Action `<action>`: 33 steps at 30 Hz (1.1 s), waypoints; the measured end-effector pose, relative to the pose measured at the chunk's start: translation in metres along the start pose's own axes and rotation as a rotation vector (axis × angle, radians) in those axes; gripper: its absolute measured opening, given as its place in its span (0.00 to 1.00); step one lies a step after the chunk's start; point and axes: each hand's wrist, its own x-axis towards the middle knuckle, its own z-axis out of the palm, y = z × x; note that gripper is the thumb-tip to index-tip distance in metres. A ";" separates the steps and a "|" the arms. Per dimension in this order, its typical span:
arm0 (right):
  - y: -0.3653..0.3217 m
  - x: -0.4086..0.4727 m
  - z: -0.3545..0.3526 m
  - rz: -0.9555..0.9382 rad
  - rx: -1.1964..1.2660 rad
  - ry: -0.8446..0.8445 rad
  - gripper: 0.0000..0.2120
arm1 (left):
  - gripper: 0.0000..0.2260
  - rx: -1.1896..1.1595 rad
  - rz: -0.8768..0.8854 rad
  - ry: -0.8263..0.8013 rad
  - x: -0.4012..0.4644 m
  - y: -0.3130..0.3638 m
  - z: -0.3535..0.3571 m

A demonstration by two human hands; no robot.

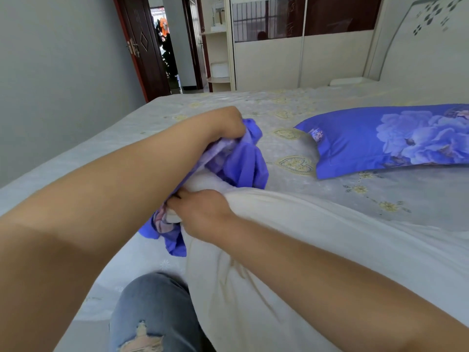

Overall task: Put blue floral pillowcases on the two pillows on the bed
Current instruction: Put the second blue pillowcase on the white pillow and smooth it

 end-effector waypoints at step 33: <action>0.105 -0.033 0.027 0.519 0.118 -0.266 0.35 | 0.13 -0.992 -0.119 0.019 -0.024 -0.034 0.086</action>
